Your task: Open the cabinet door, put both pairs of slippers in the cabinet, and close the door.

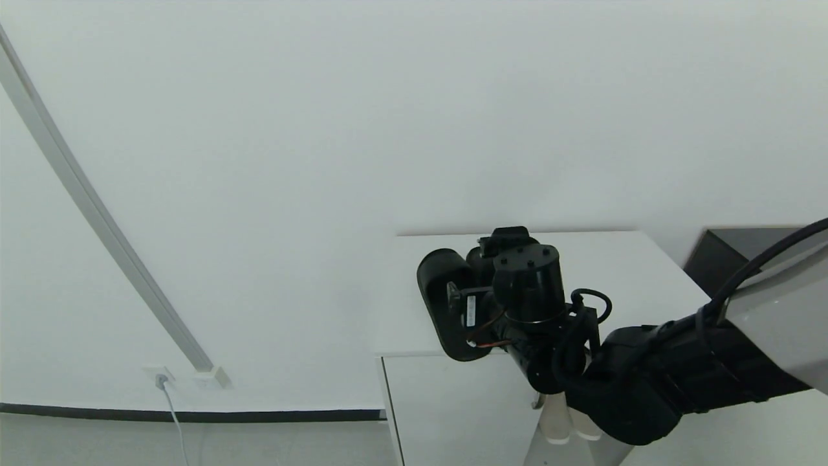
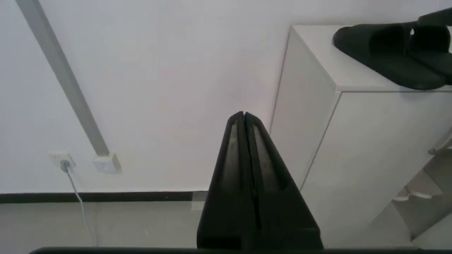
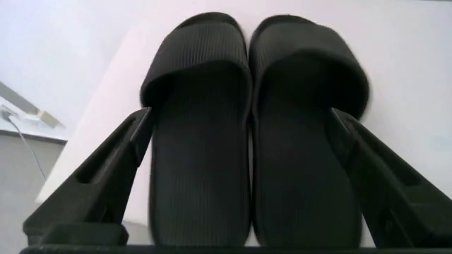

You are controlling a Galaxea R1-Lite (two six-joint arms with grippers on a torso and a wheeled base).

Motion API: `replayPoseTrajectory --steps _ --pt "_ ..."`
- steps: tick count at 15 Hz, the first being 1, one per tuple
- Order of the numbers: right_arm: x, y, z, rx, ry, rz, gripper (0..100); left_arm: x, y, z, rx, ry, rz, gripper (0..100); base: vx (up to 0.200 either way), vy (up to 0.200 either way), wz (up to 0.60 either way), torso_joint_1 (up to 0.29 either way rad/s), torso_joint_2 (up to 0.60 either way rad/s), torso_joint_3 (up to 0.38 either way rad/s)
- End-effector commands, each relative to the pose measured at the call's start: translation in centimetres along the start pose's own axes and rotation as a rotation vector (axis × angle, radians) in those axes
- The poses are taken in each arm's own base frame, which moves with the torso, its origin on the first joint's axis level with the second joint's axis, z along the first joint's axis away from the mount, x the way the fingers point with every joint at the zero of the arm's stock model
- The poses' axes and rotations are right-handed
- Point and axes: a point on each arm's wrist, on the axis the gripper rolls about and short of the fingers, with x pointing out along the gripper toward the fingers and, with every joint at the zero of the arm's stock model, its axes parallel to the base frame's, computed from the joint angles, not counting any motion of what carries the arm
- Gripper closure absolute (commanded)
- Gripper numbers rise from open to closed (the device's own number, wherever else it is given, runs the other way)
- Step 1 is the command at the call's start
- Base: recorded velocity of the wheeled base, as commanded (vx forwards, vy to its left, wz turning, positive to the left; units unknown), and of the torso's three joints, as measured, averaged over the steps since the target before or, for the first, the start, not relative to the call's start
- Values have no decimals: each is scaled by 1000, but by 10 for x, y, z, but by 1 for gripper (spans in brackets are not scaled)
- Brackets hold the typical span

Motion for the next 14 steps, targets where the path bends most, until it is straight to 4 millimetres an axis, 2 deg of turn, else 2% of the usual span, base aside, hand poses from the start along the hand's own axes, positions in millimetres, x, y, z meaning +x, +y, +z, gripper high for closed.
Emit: replayPoseTrajectory --steps 1,7,10,14 --pt "12 -3 -25 -33 51 -22 0 0 0 0 -1 1 2 100 0 0 0 0 0 0" --pt "44 -15 -42 -17 52 -26 0 0 0 0 -1 1 2 100 0 0 0 0 0 0" --pt "65 -21 -44 0 40 -36 0 0 0 0 -1 1 0 100 0 0 0 0 0 0" --pt "78 -21 -38 2 9 -43 0 0 0 0 1 1 0 100 0 0 0 0 0 0"
